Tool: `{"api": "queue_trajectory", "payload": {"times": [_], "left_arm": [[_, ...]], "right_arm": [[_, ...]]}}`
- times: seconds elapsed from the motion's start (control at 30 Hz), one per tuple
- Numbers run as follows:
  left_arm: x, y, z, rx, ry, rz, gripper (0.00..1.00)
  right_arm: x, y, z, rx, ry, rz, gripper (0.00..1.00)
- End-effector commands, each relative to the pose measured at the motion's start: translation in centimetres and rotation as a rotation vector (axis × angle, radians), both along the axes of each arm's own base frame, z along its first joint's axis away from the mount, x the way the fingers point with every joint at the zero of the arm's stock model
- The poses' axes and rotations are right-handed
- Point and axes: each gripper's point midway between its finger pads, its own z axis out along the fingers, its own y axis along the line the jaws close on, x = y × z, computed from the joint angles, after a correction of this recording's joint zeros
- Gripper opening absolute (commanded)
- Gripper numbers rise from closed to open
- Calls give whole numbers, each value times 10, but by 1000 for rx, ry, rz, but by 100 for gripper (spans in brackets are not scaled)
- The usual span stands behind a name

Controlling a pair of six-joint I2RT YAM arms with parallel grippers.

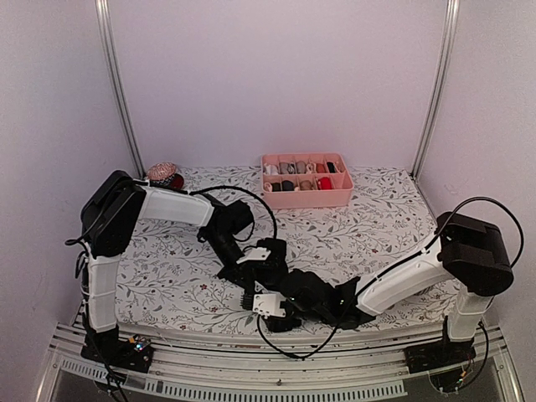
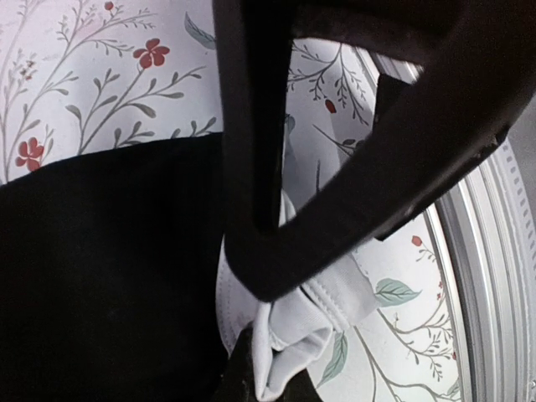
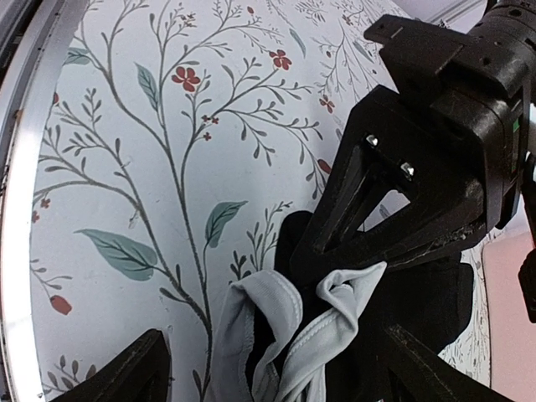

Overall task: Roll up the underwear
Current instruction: Roll the underwear at the center of the board.

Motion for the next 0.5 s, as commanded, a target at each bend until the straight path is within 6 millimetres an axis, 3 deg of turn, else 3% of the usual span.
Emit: {"api": "queue_trajectory", "payload": {"times": [0.0, 0.1, 0.2, 0.33, 0.47], "left_arm": [[-2, 7, -7, 25, 29, 1, 1], [-3, 7, -6, 21, 27, 0, 1], [-3, 8, -5, 19, 27, -3, 2], [-5, 9, -3, 16, 25, -6, 4], [-4, 9, 1, 12, 10, -8, 10]], "right_arm": [[11, -2, -17, -45, -5, -64, 87], [13, -3, -22, -55, 24, -73, 75], [12, -2, -22, -56, 73, -72, 52], [5, 0, -19, -49, 132, -59, 31], [1, 1, -22, -55, 184, -56, 15]]}}
